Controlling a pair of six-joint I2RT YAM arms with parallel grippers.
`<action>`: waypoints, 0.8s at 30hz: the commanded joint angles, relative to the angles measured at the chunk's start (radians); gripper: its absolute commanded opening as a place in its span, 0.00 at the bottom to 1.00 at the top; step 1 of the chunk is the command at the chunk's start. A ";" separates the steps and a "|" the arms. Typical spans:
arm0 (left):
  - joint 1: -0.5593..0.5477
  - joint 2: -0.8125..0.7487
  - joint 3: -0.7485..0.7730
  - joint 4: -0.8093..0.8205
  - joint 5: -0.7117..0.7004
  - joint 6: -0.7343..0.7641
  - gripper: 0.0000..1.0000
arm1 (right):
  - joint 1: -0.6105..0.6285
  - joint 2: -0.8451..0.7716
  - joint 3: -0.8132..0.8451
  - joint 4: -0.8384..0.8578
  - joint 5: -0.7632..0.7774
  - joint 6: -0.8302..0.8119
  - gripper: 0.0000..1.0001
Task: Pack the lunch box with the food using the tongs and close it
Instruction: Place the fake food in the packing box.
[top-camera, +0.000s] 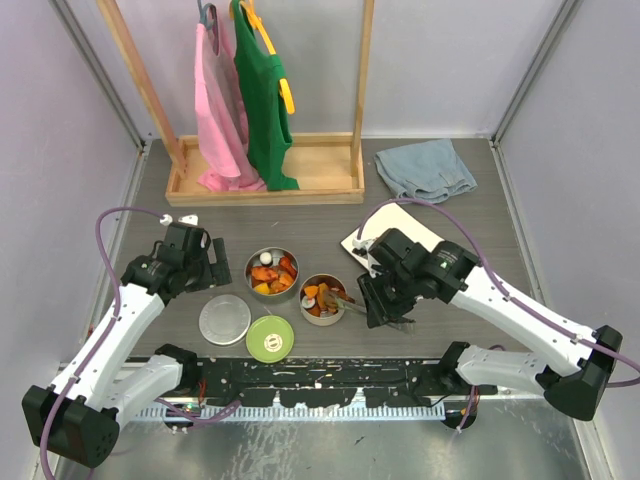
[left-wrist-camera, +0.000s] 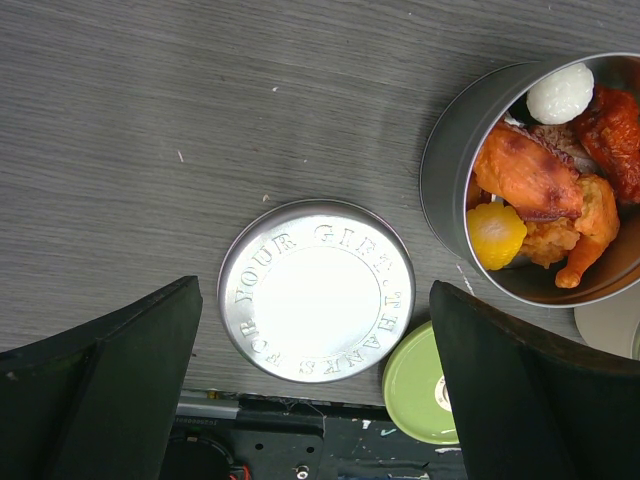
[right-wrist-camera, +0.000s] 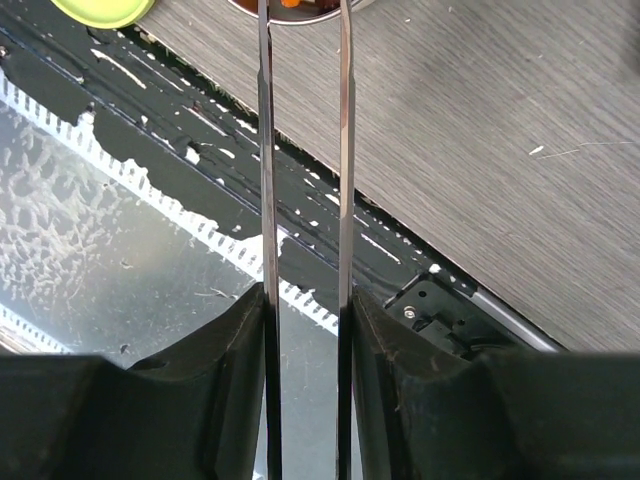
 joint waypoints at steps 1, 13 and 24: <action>0.002 -0.012 0.019 0.014 0.002 0.010 0.98 | 0.011 0.007 0.075 -0.025 0.061 -0.007 0.42; 0.004 -0.007 0.018 0.015 0.002 0.010 0.98 | 0.013 0.006 0.115 -0.022 0.078 -0.020 0.47; 0.002 -0.005 0.019 0.014 0.002 0.010 0.98 | 0.013 -0.046 0.164 0.007 0.256 0.008 0.48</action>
